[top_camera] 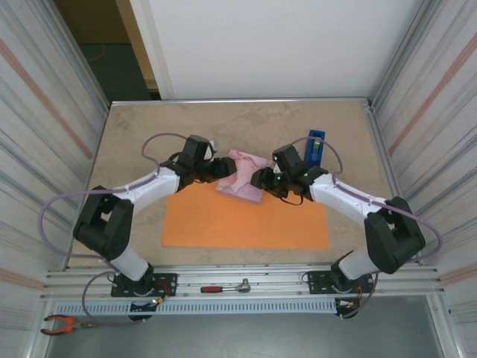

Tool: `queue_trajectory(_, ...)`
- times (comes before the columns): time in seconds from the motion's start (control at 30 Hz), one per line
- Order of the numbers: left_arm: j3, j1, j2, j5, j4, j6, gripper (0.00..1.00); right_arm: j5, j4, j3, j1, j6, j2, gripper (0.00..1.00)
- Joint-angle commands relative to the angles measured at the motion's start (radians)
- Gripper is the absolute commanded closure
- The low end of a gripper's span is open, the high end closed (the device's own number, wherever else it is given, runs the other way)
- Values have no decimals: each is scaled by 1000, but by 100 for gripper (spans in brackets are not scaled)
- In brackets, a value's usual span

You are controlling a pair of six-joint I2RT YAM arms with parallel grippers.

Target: Wrap the gift box in paper

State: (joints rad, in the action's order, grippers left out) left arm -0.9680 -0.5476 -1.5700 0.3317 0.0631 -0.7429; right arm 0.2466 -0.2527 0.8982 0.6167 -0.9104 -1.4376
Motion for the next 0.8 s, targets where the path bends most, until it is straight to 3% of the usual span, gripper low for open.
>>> queue_trajectory(0.0, 50, -128, 108, 131, -110, -98, 43, 19, 103, -29, 77, -26, 46, 46)
queue_trajectory(0.17, 164, -191, 176, 60, -123, -137, 42, 10, 92, -93, 92, -44, 85, 45)
queue_trajectory(0.4, 282, -181, 169, 7, -181, -156, 40, -9, 81, -121, 82, -33, 21, 44)
queue_trajectory(0.47, 303, -152, 173, 2, -185, -157, 39, -6, 76, -122, 61, -30, 11, 39)
queue_trajectory(0.6, 325, -75, 203, 4, -178, -126, 35, -6, 29, -116, 16, 1, 49, 17)
queue_trajectory(0.77, 352, 44, 206, -9, -179, -100, 32, -10, -22, -145, -72, 36, 143, 12)
